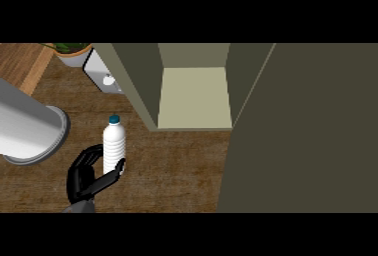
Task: Pick up the bottled water, place it into the cabinet and close the cabinet
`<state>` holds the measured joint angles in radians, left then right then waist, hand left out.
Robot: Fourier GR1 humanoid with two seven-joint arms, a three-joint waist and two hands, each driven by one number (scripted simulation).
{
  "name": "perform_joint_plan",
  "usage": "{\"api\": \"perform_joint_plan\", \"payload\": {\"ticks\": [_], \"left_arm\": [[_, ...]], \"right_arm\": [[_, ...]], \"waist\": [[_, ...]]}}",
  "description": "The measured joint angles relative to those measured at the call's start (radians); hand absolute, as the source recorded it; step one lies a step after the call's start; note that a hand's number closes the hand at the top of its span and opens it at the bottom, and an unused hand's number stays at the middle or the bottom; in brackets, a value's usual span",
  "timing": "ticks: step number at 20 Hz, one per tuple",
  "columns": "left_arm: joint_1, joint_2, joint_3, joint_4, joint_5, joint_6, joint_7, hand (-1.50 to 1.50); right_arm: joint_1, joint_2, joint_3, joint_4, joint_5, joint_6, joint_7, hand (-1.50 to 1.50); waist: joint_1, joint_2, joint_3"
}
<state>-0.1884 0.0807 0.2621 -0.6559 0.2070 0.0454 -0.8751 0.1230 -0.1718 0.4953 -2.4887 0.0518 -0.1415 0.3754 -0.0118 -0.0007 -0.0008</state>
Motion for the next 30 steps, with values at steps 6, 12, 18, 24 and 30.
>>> {"api": "perform_joint_plan", "payload": {"ticks": [6,12,18,24,30], "left_arm": [[-0.035,-0.014,-0.097,-0.014,-0.118,0.079,-0.038,1.5],[-0.112,-0.045,-0.192,-0.007,-0.192,0.063,-0.051,1.5],[-0.124,-0.069,-0.26,-0.126,-0.143,0.023,0.037,1.5],[-0.102,-0.078,-0.399,-0.323,-0.017,0.059,0.195,1.5],[-0.147,-0.08,-0.531,-0.422,0.08,0.195,0.301,1.5]], "right_arm": [[-0.024,-0.006,-0.009,0.003,-0.004,-0.009,0.011,-1.5],[-0.009,-0.008,0.003,0.007,-0.007,-0.012,-0.009,-1.5],[-0.006,-0.007,0.027,0.001,-0.004,-0.033,0.006,-1.5],[0.015,-0.015,0.041,0.004,-0.003,-0.042,-0.024,-1.5],[0.05,-0.041,0.006,0.002,-0.009,-0.026,-0.062,-1.5]], "waist": [[-0.001,-0.001,0.0],[-0.001,-0.001,0.0],[0.005,-0.003,0.001],[0.006,-0.004,0.001],[0.002,-0.002,0.001]]}}
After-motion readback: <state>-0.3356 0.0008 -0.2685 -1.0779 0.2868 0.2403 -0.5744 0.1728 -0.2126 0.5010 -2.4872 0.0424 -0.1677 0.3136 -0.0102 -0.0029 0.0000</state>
